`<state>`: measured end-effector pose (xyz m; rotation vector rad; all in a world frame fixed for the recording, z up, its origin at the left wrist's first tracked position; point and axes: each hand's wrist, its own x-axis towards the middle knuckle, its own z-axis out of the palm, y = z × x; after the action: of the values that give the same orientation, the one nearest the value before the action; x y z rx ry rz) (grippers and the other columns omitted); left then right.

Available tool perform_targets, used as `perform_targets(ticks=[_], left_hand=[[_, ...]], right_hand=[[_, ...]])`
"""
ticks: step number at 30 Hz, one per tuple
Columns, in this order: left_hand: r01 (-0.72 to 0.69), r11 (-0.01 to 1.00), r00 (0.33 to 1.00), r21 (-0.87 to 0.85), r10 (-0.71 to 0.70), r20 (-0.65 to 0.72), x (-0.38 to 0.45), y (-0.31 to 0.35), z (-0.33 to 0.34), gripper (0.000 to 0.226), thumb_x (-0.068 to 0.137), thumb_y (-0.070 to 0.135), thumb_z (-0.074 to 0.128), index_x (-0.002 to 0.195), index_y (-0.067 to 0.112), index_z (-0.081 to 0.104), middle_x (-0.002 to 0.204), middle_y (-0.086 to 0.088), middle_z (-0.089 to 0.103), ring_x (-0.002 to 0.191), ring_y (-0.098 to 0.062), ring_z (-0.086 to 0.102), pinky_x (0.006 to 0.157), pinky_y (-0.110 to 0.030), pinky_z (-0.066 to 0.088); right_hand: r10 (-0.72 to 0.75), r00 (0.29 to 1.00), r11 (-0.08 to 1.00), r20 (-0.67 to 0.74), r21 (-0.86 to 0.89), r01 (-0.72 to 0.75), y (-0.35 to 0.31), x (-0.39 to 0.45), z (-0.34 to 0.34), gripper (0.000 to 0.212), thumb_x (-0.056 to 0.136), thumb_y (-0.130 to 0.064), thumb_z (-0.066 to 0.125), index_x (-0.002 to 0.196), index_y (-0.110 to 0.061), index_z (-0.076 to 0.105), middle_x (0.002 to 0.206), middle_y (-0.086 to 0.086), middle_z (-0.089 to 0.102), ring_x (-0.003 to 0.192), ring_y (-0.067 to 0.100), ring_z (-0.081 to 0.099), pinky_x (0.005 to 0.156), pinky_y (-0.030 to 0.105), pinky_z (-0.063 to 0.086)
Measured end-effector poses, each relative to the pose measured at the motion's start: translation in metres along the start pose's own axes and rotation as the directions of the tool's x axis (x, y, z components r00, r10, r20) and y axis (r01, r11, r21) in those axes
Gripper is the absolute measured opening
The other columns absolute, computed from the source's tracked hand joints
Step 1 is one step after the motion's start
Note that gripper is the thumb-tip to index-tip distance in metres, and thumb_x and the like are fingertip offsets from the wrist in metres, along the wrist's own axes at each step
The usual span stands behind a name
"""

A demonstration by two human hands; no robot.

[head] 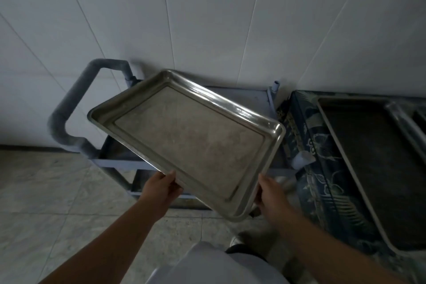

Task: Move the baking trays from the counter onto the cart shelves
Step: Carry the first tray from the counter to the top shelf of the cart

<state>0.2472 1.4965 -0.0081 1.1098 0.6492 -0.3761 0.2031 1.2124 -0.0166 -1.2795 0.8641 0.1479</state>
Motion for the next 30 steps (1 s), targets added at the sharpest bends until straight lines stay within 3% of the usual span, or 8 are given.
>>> perform_targets(ticks=[3, 6, 12, 18, 21, 24, 27, 30], left_hand=[[0.018, 0.999, 1.000, 0.045, -0.017, -0.022, 0.005, -0.004, 0.028, 0.009, 0.100, 0.010, 0.057, 0.102, 0.006, 0.064, 0.100, -0.016, 0.071, 0.089, -0.025, 0.068, 0.062, -0.031, 0.059], [0.028, 0.999, 0.999, 0.042, -0.027, -0.019, 0.006, -0.007, 0.054, 0.006, 0.098, 0.003, 0.058, 0.096, 0.004, 0.063, 0.092, -0.016, 0.070, 0.081, -0.023, 0.068, 0.058, -0.026, 0.060], [0.023, 0.999, 0.991, 0.027, -0.020, -0.130, 0.010, -0.014, 0.097, 0.008, 0.094, -0.003, 0.062, 0.086, -0.003, 0.063, 0.077, -0.017, 0.070, 0.072, -0.024, 0.068, 0.052, -0.023, 0.059], [0.041, 0.998, 0.983, -0.037, -0.047, -0.175, 0.022, -0.020, 0.124, 0.009, 0.095, 0.002, 0.065, 0.092, -0.006, 0.064, 0.083, -0.020, 0.073, 0.071, -0.021, 0.073, 0.054, -0.022, 0.058], [0.093, 0.995, 0.977, -0.043, -0.099, -0.188, 0.030, -0.019, 0.142, 0.012, 0.095, 0.004, 0.065, 0.099, -0.007, 0.066, 0.090, -0.021, 0.074, 0.074, -0.022, 0.074, 0.053, -0.022, 0.058], [0.135, 0.990, 0.964, -0.041, -0.141, -0.225, 0.038, -0.016, 0.156, 0.018, 0.095, 0.005, 0.065, 0.104, -0.010, 0.066, 0.101, -0.025, 0.073, 0.082, -0.025, 0.072, 0.052, -0.022, 0.060], [0.144, 0.988, 0.963, -0.060, -0.154, -0.222, 0.045, -0.011, 0.165, 0.020, 0.096, 0.003, 0.063, 0.108, -0.012, 0.064, 0.106, -0.027, 0.070, 0.086, -0.027, 0.070, 0.060, -0.026, 0.063], [0.138, 0.990, 0.968, 0.004, -0.134, -0.212, 0.050, -0.007, 0.178, 0.013, 0.097, 0.001, 0.060, 0.101, -0.011, 0.061, 0.107, -0.026, 0.065, 0.083, -0.024, 0.067, 0.066, -0.026, 0.061]], right_hand=[[-0.001, 1.000, 0.997, -0.031, -0.081, -0.002, -0.033, 0.029, -0.007, 0.033, 0.100, -0.036, 0.051, 0.109, -0.010, 0.068, 0.103, 0.016, 0.073, 0.094, 0.035, 0.069, 0.076, 0.045, 0.058], [0.016, 0.999, 0.992, -0.049, -0.122, -0.022, -0.062, 0.056, -0.010, 0.032, 0.098, -0.037, 0.054, 0.108, -0.009, 0.068, 0.105, 0.017, 0.072, 0.096, 0.036, 0.068, 0.089, 0.052, 0.055], [0.057, 0.997, 0.989, -0.047, -0.132, -0.063, -0.092, 0.082, -0.020, 0.030, 0.097, -0.028, 0.056, 0.118, -0.007, 0.063, 0.113, 0.018, 0.068, 0.102, 0.037, 0.064, 0.096, 0.054, 0.050], [-0.016, 0.984, 0.978, -0.175, -0.206, -0.021, -0.072, 0.075, -0.028, 0.027, 0.100, -0.019, 0.046, 0.119, -0.009, 0.061, 0.090, 0.012, 0.063, 0.082, 0.030, 0.060, 0.082, 0.046, 0.053], [0.023, 0.975, 0.977, -0.222, -0.201, -0.069, -0.086, 0.097, -0.024, 0.032, 0.102, -0.018, 0.042, 0.124, -0.006, 0.061, 0.107, 0.017, 0.065, 0.092, 0.031, 0.061, 0.083, 0.044, 0.054], [0.011, 0.965, 0.967, -0.260, -0.242, -0.076, -0.093, 0.115, -0.015, 0.033, 0.103, -0.017, 0.041, 0.128, -0.005, 0.060, 0.111, 0.015, 0.061, 0.076, 0.022, 0.054, 0.063, 0.030, 0.045], [0.022, 0.965, 0.976, -0.260, -0.205, -0.078, -0.101, 0.128, -0.009, 0.035, 0.103, -0.020, 0.042, 0.134, -0.012, 0.057, 0.127, 0.013, 0.059, 0.082, 0.018, 0.049, 0.073, 0.030, 0.040], [0.033, 0.966, 0.985, -0.258, -0.153, -0.075, -0.111, 0.141, -0.010, 0.034, 0.102, -0.021, 0.046, 0.132, -0.012, 0.059, 0.128, 0.013, 0.060, 0.093, 0.023, 0.054, 0.078, 0.031, 0.041]])
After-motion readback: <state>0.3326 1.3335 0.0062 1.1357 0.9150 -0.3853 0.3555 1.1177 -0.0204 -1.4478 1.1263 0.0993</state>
